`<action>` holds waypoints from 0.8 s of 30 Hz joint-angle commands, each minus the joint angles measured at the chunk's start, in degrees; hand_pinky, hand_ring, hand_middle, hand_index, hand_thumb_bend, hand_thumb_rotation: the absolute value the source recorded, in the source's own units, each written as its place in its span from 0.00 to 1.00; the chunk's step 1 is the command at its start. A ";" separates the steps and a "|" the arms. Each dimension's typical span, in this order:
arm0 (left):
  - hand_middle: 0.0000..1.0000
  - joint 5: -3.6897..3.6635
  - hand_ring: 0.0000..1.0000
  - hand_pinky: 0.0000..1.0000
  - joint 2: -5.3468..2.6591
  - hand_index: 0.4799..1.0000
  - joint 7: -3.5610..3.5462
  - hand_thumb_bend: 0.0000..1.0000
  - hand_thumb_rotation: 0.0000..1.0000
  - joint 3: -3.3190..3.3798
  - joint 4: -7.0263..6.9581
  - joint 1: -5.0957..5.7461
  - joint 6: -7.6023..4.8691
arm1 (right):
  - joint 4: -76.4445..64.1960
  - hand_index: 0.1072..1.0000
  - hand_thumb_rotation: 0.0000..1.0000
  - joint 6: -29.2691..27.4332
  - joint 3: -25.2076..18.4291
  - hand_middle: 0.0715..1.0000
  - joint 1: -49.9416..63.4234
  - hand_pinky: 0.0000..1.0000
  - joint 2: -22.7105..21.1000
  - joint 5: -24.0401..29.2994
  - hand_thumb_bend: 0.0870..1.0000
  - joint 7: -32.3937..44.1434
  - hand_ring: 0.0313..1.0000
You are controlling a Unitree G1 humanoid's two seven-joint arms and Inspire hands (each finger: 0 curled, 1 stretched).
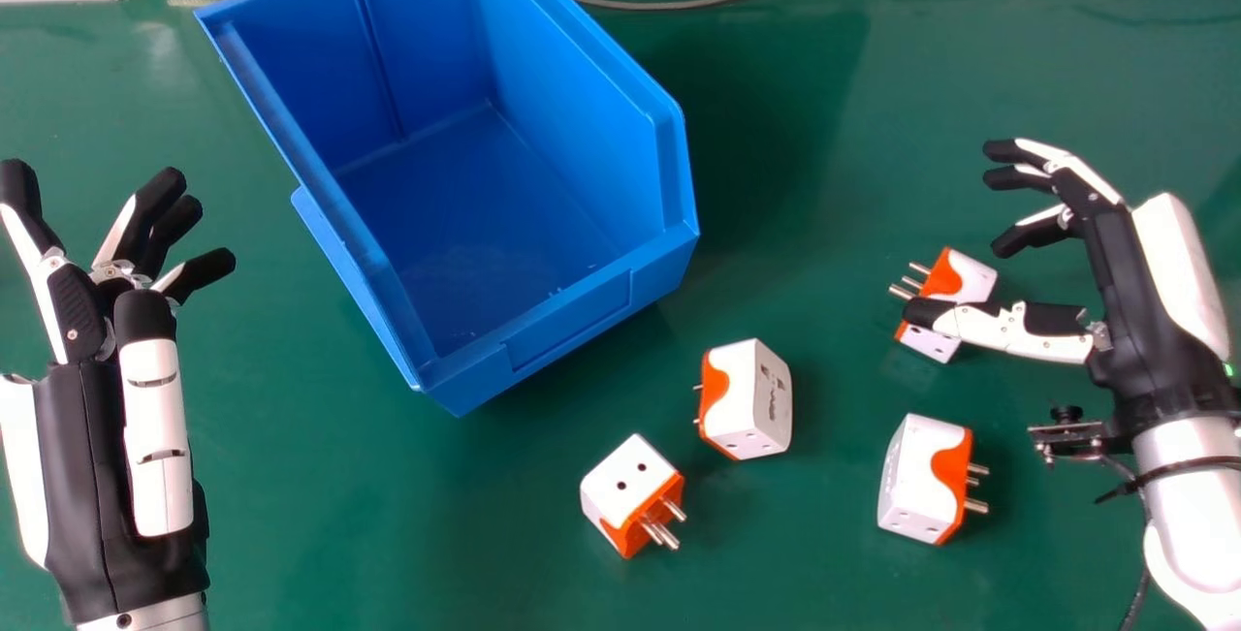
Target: Pick all objects and put in blue box
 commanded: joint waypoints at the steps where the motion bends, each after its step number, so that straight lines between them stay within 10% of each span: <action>1: 0.87 -0.23 0.85 0.74 0.04 0.75 -0.06 0.47 0.94 0.22 -0.51 0.29 -1.57 | -1.35 0.92 0.38 -0.15 -0.16 0.84 0.18 0.75 -1.41 1.77 0.95 0.73 0.67; 24: 0.88 -0.18 0.85 0.74 -0.41 0.75 0.31 0.46 0.95 -0.03 -1.57 0.66 -1.07 | -1.72 0.95 0.39 3.86 2.96 0.86 -1.88 0.72 -3.49 -0.03 1.00 2.54 0.61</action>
